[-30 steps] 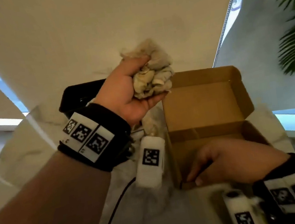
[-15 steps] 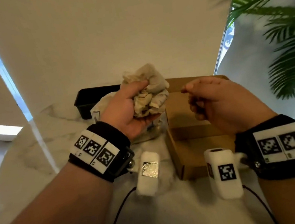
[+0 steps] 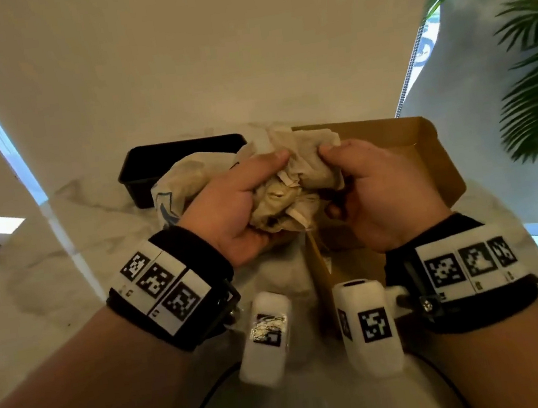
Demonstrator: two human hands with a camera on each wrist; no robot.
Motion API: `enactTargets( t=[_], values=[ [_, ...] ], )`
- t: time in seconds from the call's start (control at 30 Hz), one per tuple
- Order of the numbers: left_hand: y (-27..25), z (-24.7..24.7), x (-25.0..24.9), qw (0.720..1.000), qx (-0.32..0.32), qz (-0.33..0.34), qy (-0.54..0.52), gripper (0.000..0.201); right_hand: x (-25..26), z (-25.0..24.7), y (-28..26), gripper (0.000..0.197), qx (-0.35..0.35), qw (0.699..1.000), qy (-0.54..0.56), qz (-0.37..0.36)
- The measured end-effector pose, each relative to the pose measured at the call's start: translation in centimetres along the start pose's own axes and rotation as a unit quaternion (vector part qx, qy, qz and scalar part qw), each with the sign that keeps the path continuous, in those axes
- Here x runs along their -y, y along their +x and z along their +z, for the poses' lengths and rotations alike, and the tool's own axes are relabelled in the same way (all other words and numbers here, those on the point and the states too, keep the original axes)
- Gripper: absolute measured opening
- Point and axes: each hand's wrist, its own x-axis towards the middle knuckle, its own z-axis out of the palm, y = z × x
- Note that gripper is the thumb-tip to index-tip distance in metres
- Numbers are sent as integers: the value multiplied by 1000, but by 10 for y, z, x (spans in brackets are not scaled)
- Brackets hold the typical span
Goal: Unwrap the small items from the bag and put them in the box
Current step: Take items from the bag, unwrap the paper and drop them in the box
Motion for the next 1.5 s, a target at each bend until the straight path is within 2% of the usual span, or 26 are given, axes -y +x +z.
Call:
enactTargets(
  t=[0.1,0.23,0.37,0.43,0.5,0.6,0.77,0.83,0.93,1.03,1.1,1.17,1.27,1.33,1.37,1.4,1.43,1.47,1.5],
  values=[
    [4,-3,3,998,-45,6,34,53,-1,-6,1,11,-22,999,31,-28],
    [4,-2,4,995,-80,21,55,50,-3,-4,2,10,-28,996,74,-38],
    [-3,4,7,998,-44,24,43,52,-3,-5,3,24,-68,993,29,-88],
    [-4,6,9,997,-39,22,68,45,-2,-6,2,31,-82,990,-10,-117],
    [-4,7,10,994,-56,17,90,30,-2,-5,0,31,-78,989,-23,-126],
    [-3,6,10,992,-91,0,91,31,4,-8,-3,28,-64,990,-28,-126],
    [-3,2,0,997,-81,-12,9,24,40,-38,-11,22,-107,982,-71,-142],
    [-2,0,-3,995,-95,-8,-16,23,52,-57,-16,19,-114,983,-78,-120],
    [-1,-1,-5,994,-106,-11,-29,25,57,-89,-27,16,-122,980,-150,-51],
    [-1,4,-6,993,-110,-3,-32,46,51,-116,-36,16,-102,962,-251,29],
    [-2,6,-6,994,-106,4,-36,55,47,-126,-39,17,-116,940,-313,70],
    [-4,7,-7,994,-103,3,-47,57,43,-129,-41,19,-115,926,-347,94],
    [-5,7,-8,992,-116,-9,-49,50,37,-125,-40,23,-85,922,-358,116],
    [-6,8,-8,991,-124,-14,-47,44,36,-119,-39,25,-75,895,-418,139],
    [-6,8,-8,991,-126,-12,-42,45,37,-116,-38,23,-68,869,-466,151],
    [-5,8,-8,991,-129,-8,-35,49,40,-111,-39,20,-57,829,-532,162],
    [-5,8,-7,991,-131,-4,-28,54,44,-105,-41,18,-42,773,-610,166],
    [-4,8,-7,991,-132,-2,-25,57,49,-100,-44,21,-23,711,-685,155],
    [-4,8,-7,991,-132,1,-23,59,54,-93,-46,26,-3,662,-738,129]
  ],
)
